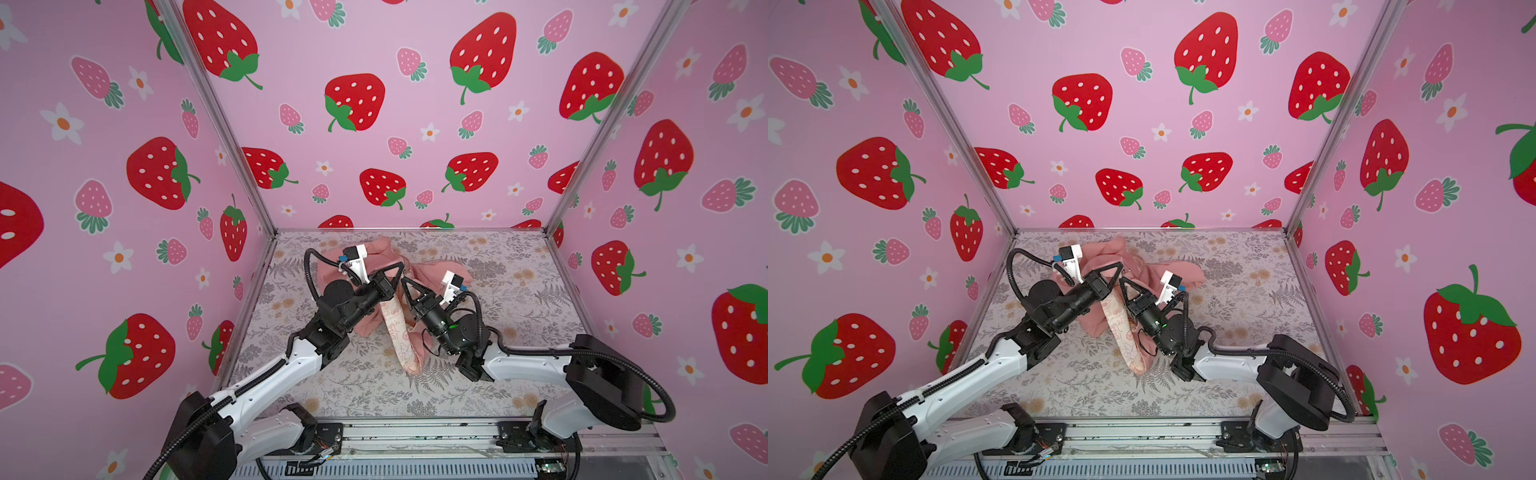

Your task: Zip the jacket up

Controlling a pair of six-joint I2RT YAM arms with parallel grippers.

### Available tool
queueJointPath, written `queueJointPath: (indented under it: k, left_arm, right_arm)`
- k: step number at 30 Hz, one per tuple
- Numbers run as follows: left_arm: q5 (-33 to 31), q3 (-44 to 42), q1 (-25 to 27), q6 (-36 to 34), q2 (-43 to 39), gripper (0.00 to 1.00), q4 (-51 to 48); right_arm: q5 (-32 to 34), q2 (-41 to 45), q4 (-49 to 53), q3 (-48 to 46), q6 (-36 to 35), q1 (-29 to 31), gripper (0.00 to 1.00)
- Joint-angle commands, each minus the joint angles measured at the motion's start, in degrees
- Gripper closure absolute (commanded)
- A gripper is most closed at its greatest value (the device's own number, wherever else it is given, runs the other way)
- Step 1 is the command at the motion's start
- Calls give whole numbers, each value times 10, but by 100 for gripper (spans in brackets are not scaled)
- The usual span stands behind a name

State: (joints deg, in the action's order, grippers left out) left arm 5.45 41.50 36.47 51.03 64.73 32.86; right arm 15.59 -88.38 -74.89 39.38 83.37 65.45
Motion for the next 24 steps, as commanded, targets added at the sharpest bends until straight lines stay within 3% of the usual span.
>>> queueJointPath:
  k: [1,24]
  left_arm:
    - [52,-20,43,-37,34,100,-20]
    - [82,-53,41,20,-34,100,-2]
  right_arm:
    - [-272,-28,-57,21,33,88,100]
    - [-275,36,-74,-67,49,15,100]
